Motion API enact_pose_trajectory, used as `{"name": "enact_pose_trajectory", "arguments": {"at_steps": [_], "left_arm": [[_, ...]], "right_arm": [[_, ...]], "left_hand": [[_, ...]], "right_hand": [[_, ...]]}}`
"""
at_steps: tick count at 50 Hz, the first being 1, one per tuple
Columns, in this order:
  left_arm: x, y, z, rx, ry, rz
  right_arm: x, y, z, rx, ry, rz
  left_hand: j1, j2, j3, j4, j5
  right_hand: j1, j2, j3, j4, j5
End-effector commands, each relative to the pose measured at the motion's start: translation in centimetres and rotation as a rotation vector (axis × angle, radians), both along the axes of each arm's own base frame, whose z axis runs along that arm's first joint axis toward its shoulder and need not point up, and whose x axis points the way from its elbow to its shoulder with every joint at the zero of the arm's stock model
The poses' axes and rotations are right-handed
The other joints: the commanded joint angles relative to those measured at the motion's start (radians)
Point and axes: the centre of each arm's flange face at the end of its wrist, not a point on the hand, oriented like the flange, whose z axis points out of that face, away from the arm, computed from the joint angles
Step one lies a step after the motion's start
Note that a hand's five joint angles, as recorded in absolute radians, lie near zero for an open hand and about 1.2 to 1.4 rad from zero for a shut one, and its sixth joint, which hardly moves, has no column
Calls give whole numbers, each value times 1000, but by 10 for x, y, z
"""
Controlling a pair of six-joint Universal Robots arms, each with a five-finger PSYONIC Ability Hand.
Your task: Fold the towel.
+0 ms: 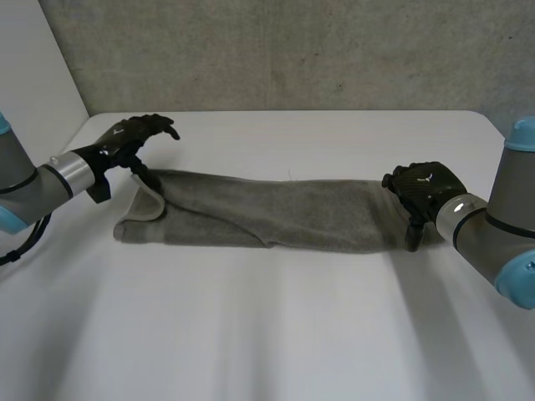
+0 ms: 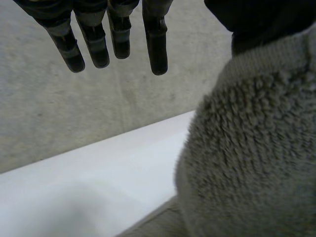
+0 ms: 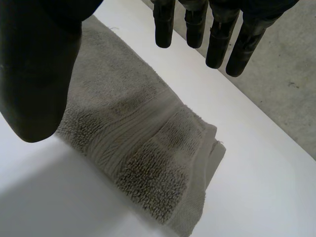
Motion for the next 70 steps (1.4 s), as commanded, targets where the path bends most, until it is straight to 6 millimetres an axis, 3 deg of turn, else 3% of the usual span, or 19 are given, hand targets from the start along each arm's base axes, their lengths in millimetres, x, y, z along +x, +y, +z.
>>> {"name": "enact_pose_trajectory", "arguments": {"at_steps": [1, 13, 18, 25, 43, 49, 53, 65, 70], "left_arm": [[12, -6, -2, -31, -19, 34], [21, -27, -16, -287, -251, 91], [29, -46, -7, -402, -325, 202], [29, -48, 3, -424, -319, 208], [24, -20, 1, -116, -106, 105], [38, -7, -6, 149, -14, 127], [35, 10, -11, 313, 11, 102], [31, 40, 10, 454, 20, 127], [29, 46, 15, 398, 8, 123]], "right_arm": [[-5, 6, -2, 5, 1, -6], [-9, 17, -7, 28, 8, -6], [-8, 19, -2, 15, 4, -1], [-6, 20, 5, -5, 1, 2], [-5, 15, 6, -51, -23, -2], [-4, 9, 5, -85, -33, -4], [-4, 8, 4, -85, -33, -5], [-6, 16, -4, -52, -30, 0], [-7, 21, -9, -30, -33, 18]], "left_hand": [[-59, -52, -54, -57, -35], [-47, -41, -42, -46, -23], [-61, -55, -57, -60, -38], [-64, -58, -60, -63, -41], [-58, -52, -54, -57, -35], [-44, -38, -39, -43, -20], [-58, -52, -54, -57, -35], [-73, -67, -68, -72, -49], [-73, -67, -68, -72, -49]], "right_hand": [[-54, -78, -66, -86, -60], [-54, -78, -66, -86, -60], [-54, -78, -66, -86, -60], [-54, -78, -66, -86, -60], [-54, -78, -66, -86, -60], [-54, -78, -66, -86, -60], [-54, -78, -66, -86, -60], [-54, -78, -66, -86, -60], [-54, -78, -66, -86, -60]]}}
